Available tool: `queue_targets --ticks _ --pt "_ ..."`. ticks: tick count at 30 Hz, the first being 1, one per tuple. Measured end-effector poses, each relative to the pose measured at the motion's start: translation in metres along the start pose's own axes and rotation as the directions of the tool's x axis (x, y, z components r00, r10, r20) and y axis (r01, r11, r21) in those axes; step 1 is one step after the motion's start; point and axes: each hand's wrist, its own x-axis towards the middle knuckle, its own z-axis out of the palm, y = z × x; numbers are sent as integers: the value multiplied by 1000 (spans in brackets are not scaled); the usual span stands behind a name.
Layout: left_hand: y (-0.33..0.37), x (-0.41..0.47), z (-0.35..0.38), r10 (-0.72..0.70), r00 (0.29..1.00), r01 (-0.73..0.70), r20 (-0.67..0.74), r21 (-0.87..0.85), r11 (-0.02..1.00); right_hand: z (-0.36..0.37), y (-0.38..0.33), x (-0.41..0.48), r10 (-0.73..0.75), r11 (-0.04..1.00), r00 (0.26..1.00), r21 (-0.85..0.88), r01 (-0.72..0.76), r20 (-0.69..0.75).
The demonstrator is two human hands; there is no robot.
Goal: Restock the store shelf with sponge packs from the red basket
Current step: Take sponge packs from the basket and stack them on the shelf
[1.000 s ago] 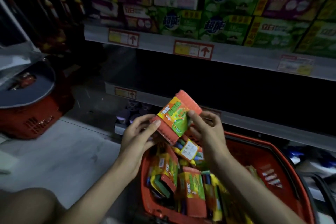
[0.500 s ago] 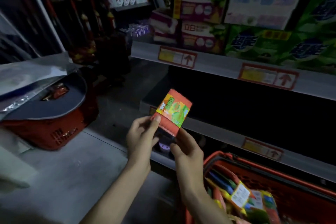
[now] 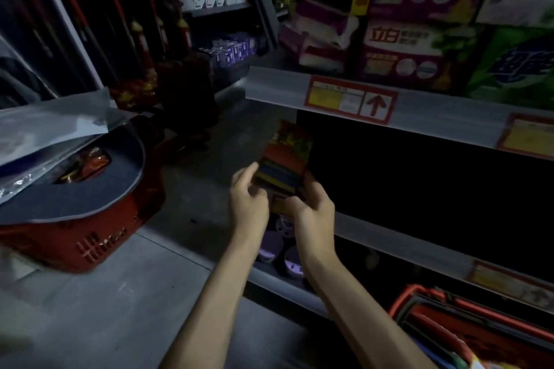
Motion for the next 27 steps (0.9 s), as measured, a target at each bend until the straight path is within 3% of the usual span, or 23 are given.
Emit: queue_targets --ticks 4,9,14,20,27 --pt "-8 14 6 -84 996 85 -22 55 995 10 1 11 11 998 1000 -56 -11 0" --pt "-20 18 5 -49 996 67 -73 252 965 15 11 8 2 981 1000 -193 -3 -7" --pt "-18 15 -1 -57 997 68 -59 205 976 18 11 2 -34 951 999 -309 26 -20" --pt "-14 6 -4 -108 994 107 -1 90 990 10 8 -1 -52 956 998 -291 44 -21" --pt "-13 -11 -21 -84 994 72 74 154 985 -9 4 -4 -72 958 997 -276 77 26"
